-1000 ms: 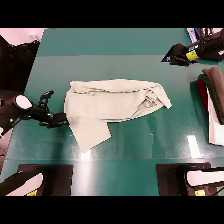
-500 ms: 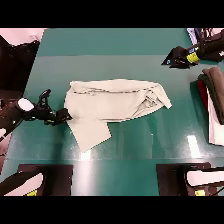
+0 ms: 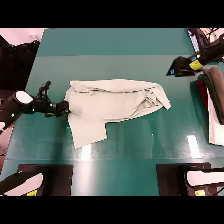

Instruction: Fold the shirts.

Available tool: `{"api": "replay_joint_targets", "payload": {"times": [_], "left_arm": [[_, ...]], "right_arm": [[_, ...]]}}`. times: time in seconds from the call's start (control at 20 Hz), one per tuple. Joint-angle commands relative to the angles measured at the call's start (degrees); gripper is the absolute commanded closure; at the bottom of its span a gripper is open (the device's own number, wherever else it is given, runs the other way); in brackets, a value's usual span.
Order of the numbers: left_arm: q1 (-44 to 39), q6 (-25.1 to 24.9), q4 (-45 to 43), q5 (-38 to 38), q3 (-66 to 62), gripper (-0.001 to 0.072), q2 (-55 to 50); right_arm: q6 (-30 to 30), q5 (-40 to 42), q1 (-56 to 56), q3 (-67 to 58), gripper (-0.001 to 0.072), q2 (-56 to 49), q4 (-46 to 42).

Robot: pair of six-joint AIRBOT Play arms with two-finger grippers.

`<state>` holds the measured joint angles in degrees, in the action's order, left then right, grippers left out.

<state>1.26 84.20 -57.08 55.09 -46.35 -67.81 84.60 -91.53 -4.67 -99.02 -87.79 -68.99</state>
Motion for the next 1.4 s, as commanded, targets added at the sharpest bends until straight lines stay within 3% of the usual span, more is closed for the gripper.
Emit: {"api": "replay_joint_targets", "payload": {"times": [0.0,0.15,0.55,0.8,0.85,0.9,0.95,1.0,1.15,1.35], "left_arm": [[0.0,-3.7,0.2,5.5,-5.6,0.0682,0.2],[0.0,-3.7,0.3,6.8,-6.6,0.0682,0.2],[0.0,-3.7,0.3,10.4,-6.6,0.0681,0.2],[0.0,-3.7,0.5,10.4,-6.6,0.0682,0.2],[0.0,-3.6,0.5,10.5,-6.6,0.0682,0.2],[0.0,-3.6,0.5,10.5,-6.6,0.0681,0.2],[0.0,-3.6,0.5,10.6,-6.6,0.0682,0.2],[0.0,-3.6,0.5,10.6,-6.6,0.0681,0.2],[0.0,-3.7,0.5,10.5,-6.6,0.0682,0.2],[0.0,-3.6,0.5,11.3,-6.6,0.0682,0.2]], "right_arm": [[-0.2,1.3,-2.0,10.1,0.0186,2.2,-4.5],[-0.9,4.1,-2.6,19.4,0.0186,2.3,-4.6],[-1.6,23.0,-2.2,31.2,0.0186,2.3,-4.5],[-1.6,25.6,-2.0,32.9,0.0187,0.9,-4.1],[-1.6,25.4,-1.8,32.5,0.0212,0.2,-4.1],[-1.7,25.0,-1.4,32.1,0.0373,-0.2,-4.1],[-2.9,24.8,-0.8,31.6,0.0625,-0.3,-4.1],[-4.1,24.4,-0.3,30.8,0.0693,0.3,-4.2],[-4.1,27.2,-0.1,25.8,0.0694,3.7,-4.1],[-2.5,40.1,-0.2,18.1,0.0693,5.8,-4.2]]}}
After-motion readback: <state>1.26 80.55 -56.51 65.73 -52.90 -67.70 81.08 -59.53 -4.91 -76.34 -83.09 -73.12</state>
